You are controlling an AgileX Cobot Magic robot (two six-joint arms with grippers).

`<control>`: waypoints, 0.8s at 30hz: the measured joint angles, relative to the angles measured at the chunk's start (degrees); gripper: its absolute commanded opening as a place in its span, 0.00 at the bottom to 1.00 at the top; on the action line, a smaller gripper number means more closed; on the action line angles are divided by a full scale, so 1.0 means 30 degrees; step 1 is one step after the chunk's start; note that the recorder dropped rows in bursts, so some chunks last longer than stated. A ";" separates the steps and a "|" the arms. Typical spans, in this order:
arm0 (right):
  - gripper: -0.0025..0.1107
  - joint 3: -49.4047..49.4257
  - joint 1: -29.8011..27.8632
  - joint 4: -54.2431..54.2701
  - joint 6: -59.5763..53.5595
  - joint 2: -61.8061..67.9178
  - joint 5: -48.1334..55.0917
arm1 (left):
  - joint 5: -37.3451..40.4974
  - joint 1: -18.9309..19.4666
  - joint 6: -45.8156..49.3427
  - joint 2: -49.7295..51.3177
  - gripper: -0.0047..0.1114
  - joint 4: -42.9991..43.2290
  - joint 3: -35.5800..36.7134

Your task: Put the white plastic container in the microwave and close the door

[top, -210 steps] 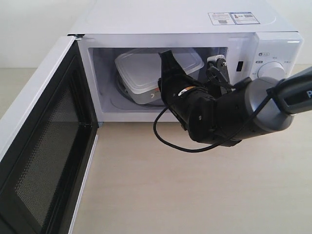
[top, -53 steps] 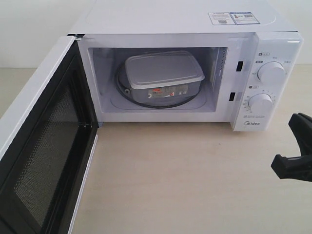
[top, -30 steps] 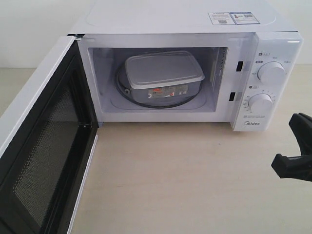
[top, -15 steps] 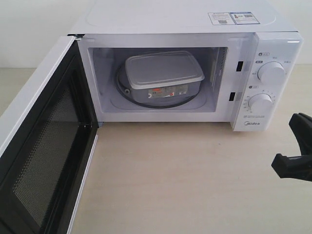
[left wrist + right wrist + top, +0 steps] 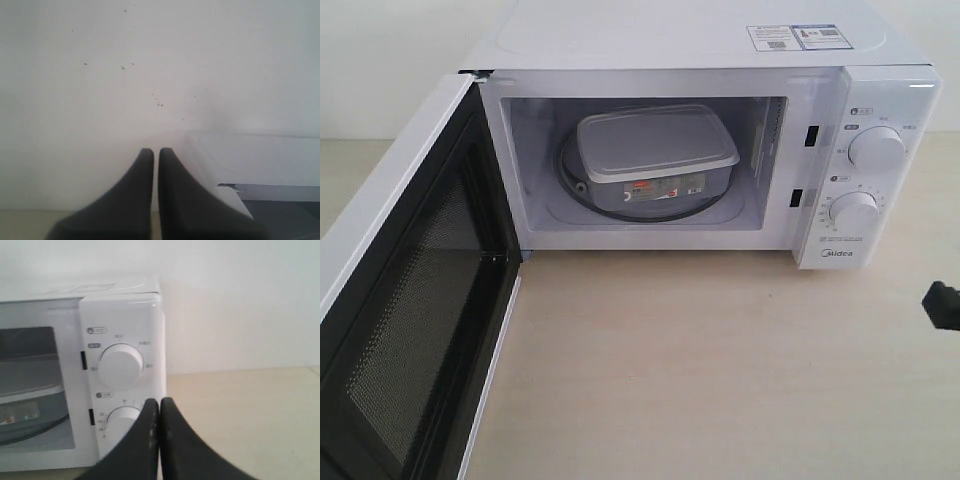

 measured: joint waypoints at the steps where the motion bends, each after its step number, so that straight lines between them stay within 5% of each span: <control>1: 0.02 0.0000 0.0000 0.0441 -0.0204 -0.0164 -0.0159 | 0.0258 0.0000 -0.0091 0.0000 0.08 0.0000 0.0000; 11: 0.02 0.0000 0.0000 0.1115 -0.2783 -0.2054 -0.0263 | 0.6668 0.0000 0.0231 0.2410 0.08 -0.0304 -0.1941; 24: 0.02 -0.0812 0.0000 0.4186 -0.7187 -0.6483 0.2075 | 1.6423 0.0000 0.5739 0.8870 0.08 -0.6015 -0.6133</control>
